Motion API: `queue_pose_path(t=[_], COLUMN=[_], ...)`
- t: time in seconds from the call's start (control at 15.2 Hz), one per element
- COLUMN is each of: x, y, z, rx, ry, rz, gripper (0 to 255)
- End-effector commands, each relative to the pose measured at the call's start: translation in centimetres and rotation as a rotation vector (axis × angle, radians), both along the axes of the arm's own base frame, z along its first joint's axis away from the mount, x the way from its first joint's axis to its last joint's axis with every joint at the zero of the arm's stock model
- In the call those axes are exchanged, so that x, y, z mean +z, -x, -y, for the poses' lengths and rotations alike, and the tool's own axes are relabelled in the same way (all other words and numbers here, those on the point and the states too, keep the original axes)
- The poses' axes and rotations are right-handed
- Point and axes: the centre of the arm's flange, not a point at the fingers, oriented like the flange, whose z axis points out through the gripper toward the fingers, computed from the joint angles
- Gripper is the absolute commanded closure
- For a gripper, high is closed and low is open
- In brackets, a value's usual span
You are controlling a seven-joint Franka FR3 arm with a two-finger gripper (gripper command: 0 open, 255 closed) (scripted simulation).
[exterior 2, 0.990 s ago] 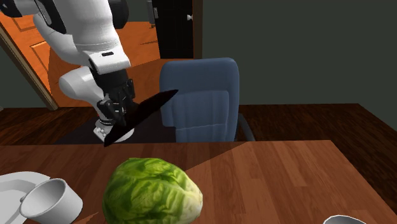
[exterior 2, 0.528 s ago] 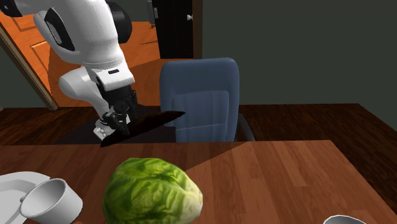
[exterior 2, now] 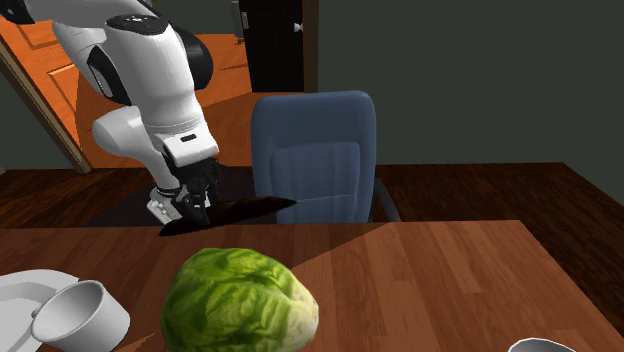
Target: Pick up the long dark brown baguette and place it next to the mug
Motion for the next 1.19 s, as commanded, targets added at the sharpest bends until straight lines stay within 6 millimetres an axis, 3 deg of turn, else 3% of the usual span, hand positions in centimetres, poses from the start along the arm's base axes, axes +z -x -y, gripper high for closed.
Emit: queue_pose_path(t=[0.0, 0.59, 1.12], x=[-1.1, -6.2, -6.2], y=[0.0, 0.0, 0.0], z=[0.1, 0.1, 0.1], rx=[0.000, 0.000, 0.000], ry=[0.000, 0.000, 0.000], rz=[0.001, 0.001, 0.001], gripper=[255, 255, 255])
